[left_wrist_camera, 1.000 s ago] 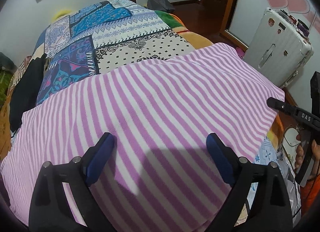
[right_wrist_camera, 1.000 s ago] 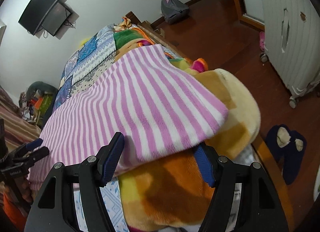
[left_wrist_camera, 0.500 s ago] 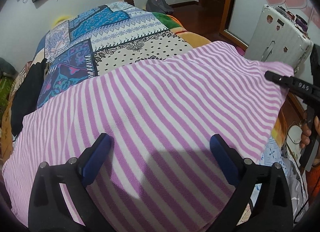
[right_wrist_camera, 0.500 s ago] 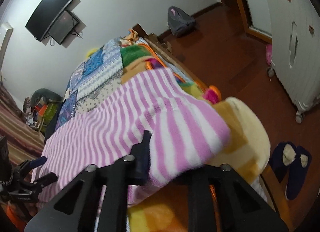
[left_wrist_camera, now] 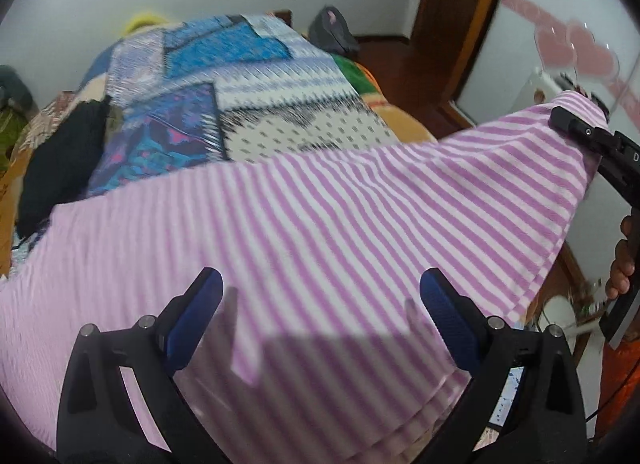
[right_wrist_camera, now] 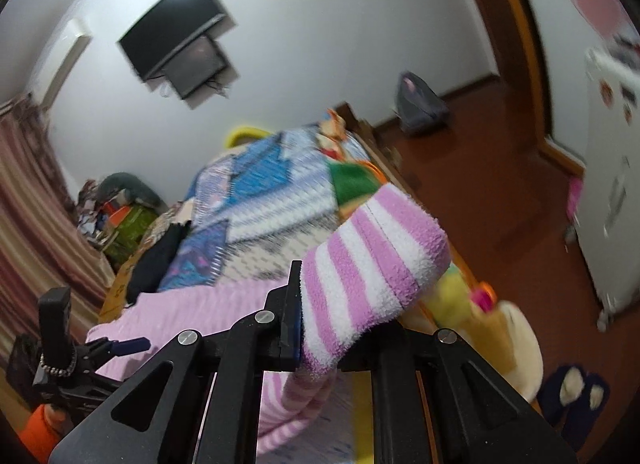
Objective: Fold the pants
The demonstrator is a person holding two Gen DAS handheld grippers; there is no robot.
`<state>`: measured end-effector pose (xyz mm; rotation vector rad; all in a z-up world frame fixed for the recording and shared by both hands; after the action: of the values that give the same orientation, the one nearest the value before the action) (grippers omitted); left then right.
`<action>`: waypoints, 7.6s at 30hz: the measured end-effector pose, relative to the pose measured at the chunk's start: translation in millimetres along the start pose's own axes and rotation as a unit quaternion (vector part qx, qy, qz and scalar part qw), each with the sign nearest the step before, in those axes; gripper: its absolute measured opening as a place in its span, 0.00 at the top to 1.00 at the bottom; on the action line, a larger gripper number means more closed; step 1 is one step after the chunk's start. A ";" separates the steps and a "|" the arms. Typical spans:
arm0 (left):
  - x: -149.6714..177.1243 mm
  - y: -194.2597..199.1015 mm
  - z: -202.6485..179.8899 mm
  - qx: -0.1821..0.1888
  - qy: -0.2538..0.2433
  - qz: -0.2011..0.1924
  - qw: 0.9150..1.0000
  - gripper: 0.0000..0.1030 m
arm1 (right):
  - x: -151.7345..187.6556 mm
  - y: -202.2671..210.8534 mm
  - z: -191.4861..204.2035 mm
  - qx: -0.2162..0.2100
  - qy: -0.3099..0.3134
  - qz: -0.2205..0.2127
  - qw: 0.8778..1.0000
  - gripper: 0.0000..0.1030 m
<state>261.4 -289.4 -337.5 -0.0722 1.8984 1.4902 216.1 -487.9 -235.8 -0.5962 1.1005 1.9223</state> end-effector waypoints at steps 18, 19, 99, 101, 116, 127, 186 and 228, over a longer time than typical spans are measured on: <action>22.5 115.5 160.5 -0.069 0.087 -0.117 0.987 0.03 | -20.8 -56.6 215.7 -0.121 0.169 0.004 0.978 0.90; 26.9 118.9 168.9 -0.074 0.093 -0.120 0.986 0.03 | -17.2 -58.8 226.0 -0.129 0.178 0.008 0.976 0.90; 144.4 99.6 216.1 -0.140 0.085 -0.008 0.987 0.08 | 158.7 -85.2 184.3 -0.045 0.288 0.245 0.925 0.47; 160.8 94.6 227.9 -0.154 0.089 0.008 0.984 0.08 | 165.9 -81.8 175.0 -0.035 0.286 0.246 0.925 0.47; 131.6 120.4 207.6 -0.091 0.075 -0.028 0.993 0.25 | 162.4 -62.2 147.2 -0.028 0.210 0.230 0.950 0.47; 114.8 78.6 179.4 -0.051 -0.014 0.000 0.999 0.80 | 168.9 -65.2 149.9 -0.036 0.208 0.236 0.948 0.46; 8.2 -13.7 258.2 -0.008 0.117 -0.004 0.993 0.82 | 82.6 -217.4 118.3 -0.079 0.147 0.217 0.962 0.78; 127.7 98.6 208.0 -0.066 0.090 -0.013 0.994 0.49 | 162.5 -91.3 173.3 -0.060 0.283 0.252 0.923 0.65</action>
<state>223.8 -28.9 -343.7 -0.2996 1.9276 1.6380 202.8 -244.3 -308.8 -1.0648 1.6264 2.3410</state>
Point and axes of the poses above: each gripper's, at about its wrist camera, not at the fingertips, and y roughly against the way its jaws point, z to its left, x to its underside, the point moved 8 cm from there along -y, roughly the way its jaws point, and after that the axes turned 1 degree about -z, right-handed, at the moved point
